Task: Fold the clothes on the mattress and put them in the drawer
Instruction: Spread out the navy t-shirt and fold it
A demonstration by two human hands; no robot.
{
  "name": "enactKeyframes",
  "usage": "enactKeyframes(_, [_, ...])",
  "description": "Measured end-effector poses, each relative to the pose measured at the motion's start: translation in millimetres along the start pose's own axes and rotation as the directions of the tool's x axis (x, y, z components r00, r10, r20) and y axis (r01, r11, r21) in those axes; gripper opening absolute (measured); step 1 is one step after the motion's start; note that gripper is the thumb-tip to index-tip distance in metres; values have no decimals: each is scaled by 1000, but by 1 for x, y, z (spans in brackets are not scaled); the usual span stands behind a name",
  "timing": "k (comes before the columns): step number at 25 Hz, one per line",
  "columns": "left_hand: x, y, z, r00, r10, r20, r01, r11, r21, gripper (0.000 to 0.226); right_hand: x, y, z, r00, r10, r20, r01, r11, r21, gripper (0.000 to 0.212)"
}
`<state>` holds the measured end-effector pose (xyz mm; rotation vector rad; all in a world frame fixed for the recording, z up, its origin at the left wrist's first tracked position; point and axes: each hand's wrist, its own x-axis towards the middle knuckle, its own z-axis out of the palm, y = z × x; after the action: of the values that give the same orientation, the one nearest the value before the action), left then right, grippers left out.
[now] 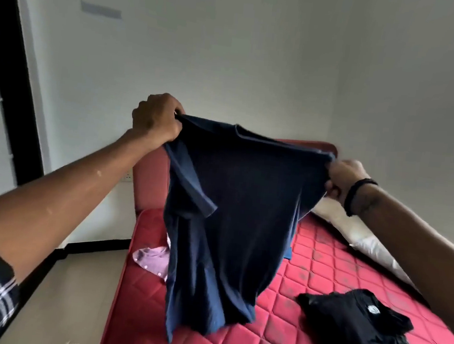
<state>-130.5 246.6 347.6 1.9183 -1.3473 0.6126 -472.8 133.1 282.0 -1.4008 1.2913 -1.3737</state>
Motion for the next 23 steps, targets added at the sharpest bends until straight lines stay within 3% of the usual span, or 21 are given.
enactKeyframes(2, [1, -1, -10, 997, -59, -46, 56, 997, -61, 41, -8, -20, 2, 1000, 16, 17, -20, 944, 329, 19])
enactKeyframes(3, [1, -3, -17, 994, -90, -61, 85, 993, -82, 40, -19, -26, 3, 995, -14, 99, -23, 931, 365, 13])
enactKeyframes(4, [1, -7, -24, 990, -115, -76, 108, 990, -88, 40, -30, -24, 1, 977, -93, 189, 46, 970, 238, 20])
enactKeyframes(5, [1, -12, -30, 987, -137, -89, 130, 988, -82, 39, -37, -14, -2, 928, -233, 290, 262, 963, -65, 33])
enactKeyframes(6, [0, -19, -36, 982, -161, -98, 155, 986, -63, 38, -40, -3, -7, 837, -357, 416, 522, 750, -407, 43])
enactKeyframes(7, [-2, -25, -41, 979, -177, -100, 174, 984, -40, 37, -36, 7, -12, 742, -453, 495, 670, 460, -583, 48])
enactKeyframes(8, [-6, -28, -45, 977, -190, -96, 188, 982, -25, 35, -34, 9, -16, 705, -506, 496, 689, 326, -647, 47])
enactKeyframes(9, [-10, -32, -49, 974, -207, -96, 206, 978, -26, 33, -32, 4, -21, 699, -551, 456, 677, 304, -670, 42])
enactKeyframes(12, [-17, -39, -60, 926, -362, -111, 349, 930, -117, 26, -26, -26, -34, 849, -525, 60, 395, 554, -733, 34])
enactKeyframes(15, [-34, -53, -70, 876, -478, -73, 473, 878, -76, 39, -33, -35, -51, 892, -451, -3, 330, 656, -679, 41])
enactKeyframes(18, [-49, -77, -95, 885, -464, -35, 465, 878, 114, 44, -58, -58, -63, 961, -273, -30, 267, 953, -142, 23])
enactKeyframes(20, [-48, -93, -120, 894, -445, 45, 429, 882, 192, 52, -78, -77, -71, 984, -180, -10, 179, 970, 162, 24])
enactKeyframes(23, [-29, -99, -169, 912, -360, 198, 323, 926, 198, 54, -99, -100, -83, 977, -209, -30, 202, 886, 418, 23])
